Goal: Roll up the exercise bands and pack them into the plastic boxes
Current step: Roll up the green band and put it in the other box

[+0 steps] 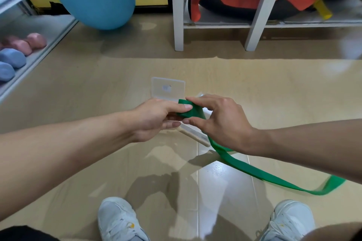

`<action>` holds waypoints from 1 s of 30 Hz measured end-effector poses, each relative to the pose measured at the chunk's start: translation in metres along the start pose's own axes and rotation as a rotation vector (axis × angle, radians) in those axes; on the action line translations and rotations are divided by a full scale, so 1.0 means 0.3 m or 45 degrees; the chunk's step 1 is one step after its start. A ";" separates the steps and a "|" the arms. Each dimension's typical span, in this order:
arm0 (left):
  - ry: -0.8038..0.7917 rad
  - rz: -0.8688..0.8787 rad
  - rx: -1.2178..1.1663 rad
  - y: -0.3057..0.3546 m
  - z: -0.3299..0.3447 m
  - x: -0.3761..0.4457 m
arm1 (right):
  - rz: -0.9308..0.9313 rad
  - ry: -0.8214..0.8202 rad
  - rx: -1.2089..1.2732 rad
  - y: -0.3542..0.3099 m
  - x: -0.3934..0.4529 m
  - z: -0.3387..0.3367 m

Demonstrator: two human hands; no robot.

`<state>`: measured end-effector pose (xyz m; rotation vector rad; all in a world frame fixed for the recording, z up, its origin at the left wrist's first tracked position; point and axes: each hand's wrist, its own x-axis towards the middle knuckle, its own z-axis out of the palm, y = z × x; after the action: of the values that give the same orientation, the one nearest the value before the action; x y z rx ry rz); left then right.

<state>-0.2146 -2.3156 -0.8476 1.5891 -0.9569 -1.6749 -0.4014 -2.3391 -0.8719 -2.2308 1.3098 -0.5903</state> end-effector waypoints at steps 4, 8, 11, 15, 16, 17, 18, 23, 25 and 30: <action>0.009 -0.093 -0.178 0.005 -0.002 0.002 | -0.002 0.020 0.028 -0.009 0.005 -0.003; 0.021 -0.049 -0.133 0.000 -0.004 0.010 | -0.020 0.047 0.040 -0.009 0.012 -0.001; 0.052 -0.019 -0.115 0.000 -0.005 0.015 | -0.054 0.042 0.018 -0.004 0.024 0.004; 0.038 -0.020 -0.079 0.006 -0.006 0.014 | -0.099 0.030 -0.001 0.003 0.030 0.011; 0.030 -0.033 -0.093 0.008 -0.007 0.014 | -0.099 0.021 0.038 0.006 0.030 0.014; 0.017 -0.055 -0.120 0.010 -0.007 0.014 | -0.100 0.011 0.099 0.011 0.030 0.018; -0.003 -0.083 -0.154 0.012 -0.008 0.012 | -0.108 0.006 0.171 0.015 0.028 0.022; -0.284 -0.122 -0.400 -0.002 -0.023 0.015 | -0.123 0.124 0.562 0.009 0.007 0.026; -0.444 -0.115 -0.468 -0.014 -0.039 0.021 | -0.176 0.167 0.592 0.000 0.001 0.015; -0.550 -0.124 -0.457 -0.022 -0.048 0.025 | -0.426 0.181 0.424 0.011 0.011 -0.008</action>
<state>-0.2006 -2.3194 -0.8572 1.0745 -0.7276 -2.1703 -0.4036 -2.3440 -0.8715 -2.1654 0.8259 -1.0242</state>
